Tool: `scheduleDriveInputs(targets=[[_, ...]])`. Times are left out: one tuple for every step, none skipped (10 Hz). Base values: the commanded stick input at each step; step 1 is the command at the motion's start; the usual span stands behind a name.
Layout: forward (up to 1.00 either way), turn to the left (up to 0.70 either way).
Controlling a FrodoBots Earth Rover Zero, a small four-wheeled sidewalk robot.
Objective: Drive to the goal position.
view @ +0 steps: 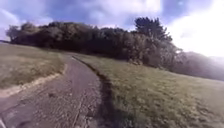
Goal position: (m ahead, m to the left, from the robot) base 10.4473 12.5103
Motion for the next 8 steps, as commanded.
scheduleDriveInputs(targets=[[0.7, 0.35], [0.7, 0.35], [0.7, 0.35], [0.7, 0.35], [0.7, 0.35], [0.7, 0.35], [0.7, 0.35], [0.7, 0.35]])
